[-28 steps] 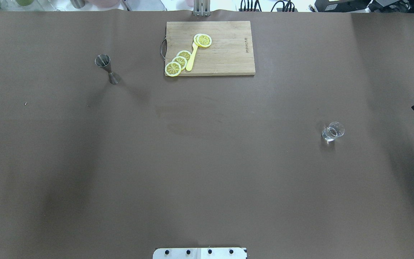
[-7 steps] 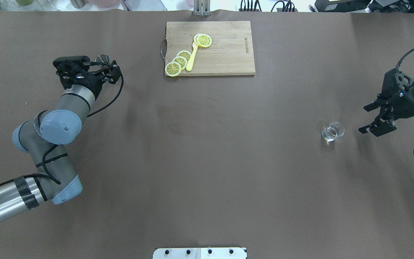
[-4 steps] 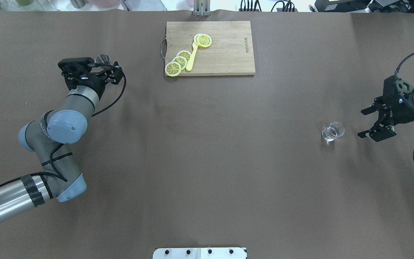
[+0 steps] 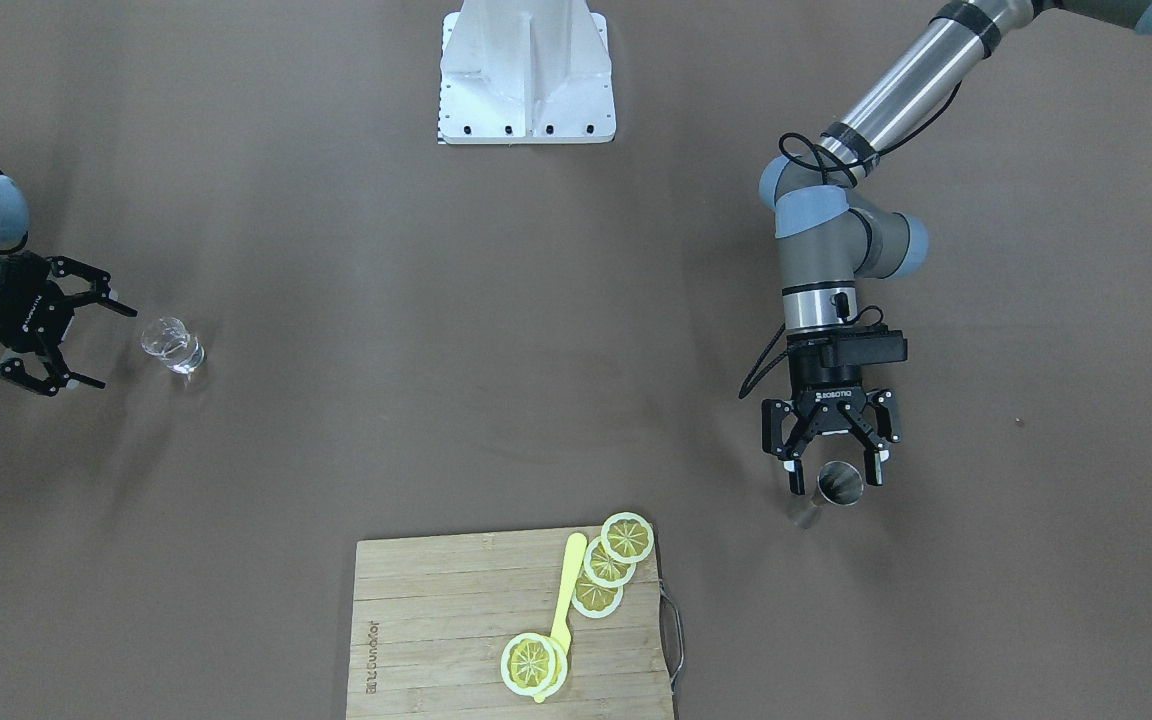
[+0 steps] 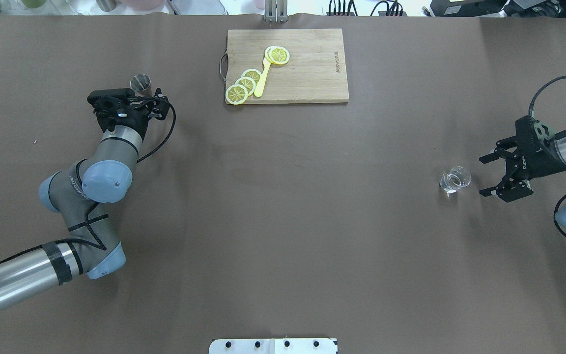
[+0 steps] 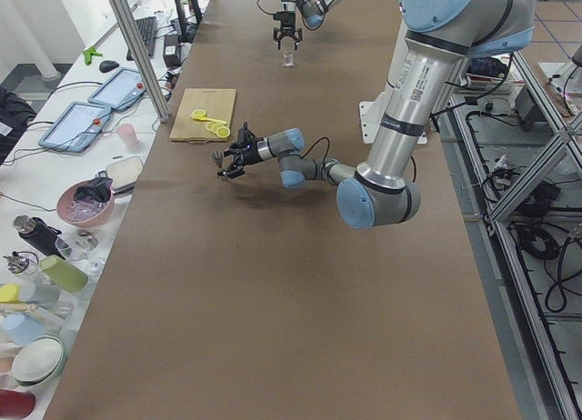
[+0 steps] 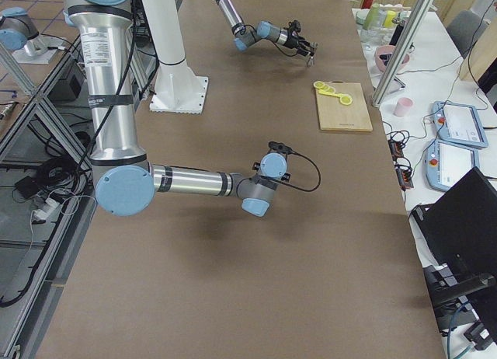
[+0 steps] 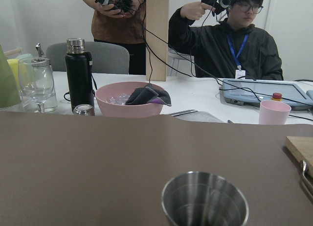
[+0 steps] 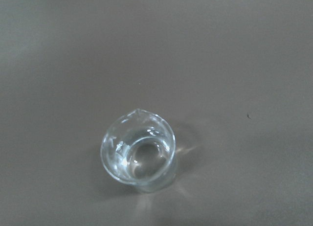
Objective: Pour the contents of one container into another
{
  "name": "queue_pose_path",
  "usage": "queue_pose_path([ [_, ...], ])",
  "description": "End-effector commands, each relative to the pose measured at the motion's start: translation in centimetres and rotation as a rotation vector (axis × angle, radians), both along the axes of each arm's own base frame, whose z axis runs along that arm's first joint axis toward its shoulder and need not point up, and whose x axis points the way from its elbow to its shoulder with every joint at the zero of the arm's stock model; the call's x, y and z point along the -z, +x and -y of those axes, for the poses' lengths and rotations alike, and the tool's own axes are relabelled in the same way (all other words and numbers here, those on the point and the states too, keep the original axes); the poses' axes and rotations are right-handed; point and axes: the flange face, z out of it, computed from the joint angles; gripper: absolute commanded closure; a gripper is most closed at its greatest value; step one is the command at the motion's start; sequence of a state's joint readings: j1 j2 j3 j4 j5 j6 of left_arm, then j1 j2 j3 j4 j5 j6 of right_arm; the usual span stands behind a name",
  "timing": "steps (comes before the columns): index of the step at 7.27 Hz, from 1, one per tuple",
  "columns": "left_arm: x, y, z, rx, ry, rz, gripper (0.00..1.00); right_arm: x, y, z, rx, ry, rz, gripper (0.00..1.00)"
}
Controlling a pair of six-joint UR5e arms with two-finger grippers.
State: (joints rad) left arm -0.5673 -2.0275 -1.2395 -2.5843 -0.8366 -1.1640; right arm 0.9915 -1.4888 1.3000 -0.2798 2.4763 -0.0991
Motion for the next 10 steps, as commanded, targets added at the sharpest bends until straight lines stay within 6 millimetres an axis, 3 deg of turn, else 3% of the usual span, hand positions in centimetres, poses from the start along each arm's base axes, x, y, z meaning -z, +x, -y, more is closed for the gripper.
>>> queue_pose_path([
  [1,0.0,0.4,0.4,0.022,0.005,0.011,0.06,-0.7,0.1,-0.6,0.007,0.041,0.030,0.00],
  [3,-0.2,1.0,-0.1,0.011,0.003,0.014,0.11,-1.0,0.4,-1.1,0.009,0.073,0.055,0.00],
  [7,-0.3,1.6,-0.3,0.001,-0.002,0.018,0.11,0.2,-0.4,-0.9,0.003,0.104,0.092,0.00],
  [9,-0.3,2.2,0.0,0.011,-0.018,-0.009,0.11,0.3,-3.0,0.0,0.029,0.102,0.090,0.00],
  [10,-0.4,2.3,0.1,0.011,-0.020,-0.005,0.11,0.5,-3.3,0.1,0.031,0.106,0.092,0.00],
])
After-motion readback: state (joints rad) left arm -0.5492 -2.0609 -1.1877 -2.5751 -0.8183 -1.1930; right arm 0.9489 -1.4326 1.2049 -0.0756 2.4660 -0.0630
